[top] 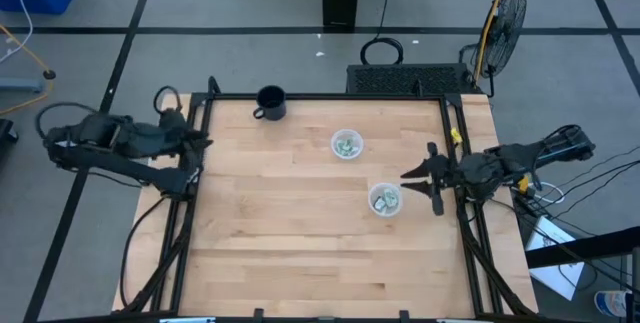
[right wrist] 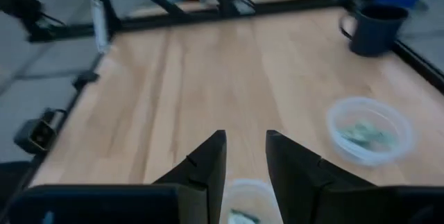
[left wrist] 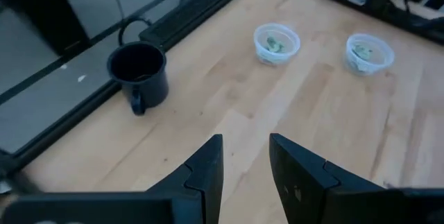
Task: Pick and place items into bin
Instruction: Return to Home Position
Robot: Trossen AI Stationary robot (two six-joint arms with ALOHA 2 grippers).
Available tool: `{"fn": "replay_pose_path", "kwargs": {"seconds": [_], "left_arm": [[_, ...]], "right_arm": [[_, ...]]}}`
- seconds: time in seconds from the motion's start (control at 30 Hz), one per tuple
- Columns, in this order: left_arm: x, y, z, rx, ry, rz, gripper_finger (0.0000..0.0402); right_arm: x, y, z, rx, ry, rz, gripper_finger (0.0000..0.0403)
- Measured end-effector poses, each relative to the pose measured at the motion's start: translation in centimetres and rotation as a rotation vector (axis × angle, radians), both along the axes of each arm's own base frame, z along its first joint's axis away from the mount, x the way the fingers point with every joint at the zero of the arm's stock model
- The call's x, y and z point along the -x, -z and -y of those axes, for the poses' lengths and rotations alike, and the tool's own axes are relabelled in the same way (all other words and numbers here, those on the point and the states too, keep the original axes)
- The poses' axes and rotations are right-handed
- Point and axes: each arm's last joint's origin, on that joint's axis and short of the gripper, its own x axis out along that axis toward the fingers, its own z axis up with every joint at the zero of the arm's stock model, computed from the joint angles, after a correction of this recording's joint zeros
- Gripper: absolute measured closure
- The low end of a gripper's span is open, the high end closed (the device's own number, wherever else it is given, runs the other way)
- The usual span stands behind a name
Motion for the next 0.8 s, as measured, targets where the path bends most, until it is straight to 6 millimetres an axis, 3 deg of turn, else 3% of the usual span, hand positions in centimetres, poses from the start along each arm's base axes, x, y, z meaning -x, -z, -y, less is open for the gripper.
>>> {"fn": "replay_pose_path", "kwargs": {"seconds": [0.17,0.43,0.63,0.8], "left_arm": [[0.3,5.4,0.1,-0.085,0.056,0.163,0.0277],[-0.8,11.1,0.9,-0.153,0.300,0.417,0.0277],[0.8,11.7,0.6,-0.205,0.336,0.497,0.0277],[1.3,11.2,0.8,-0.189,0.443,0.529,0.0277]], "right_arm": [[0.6,4.4,-0.1,0.009,-0.128,0.195,0.0304],[1.8,8.6,0.3,-0.025,-0.145,0.363,0.0309],[2.5,9.9,0.5,-0.020,-0.147,0.442,0.0305],[2.9,9.8,0.6,-0.029,-0.161,0.483,0.0305]]}}
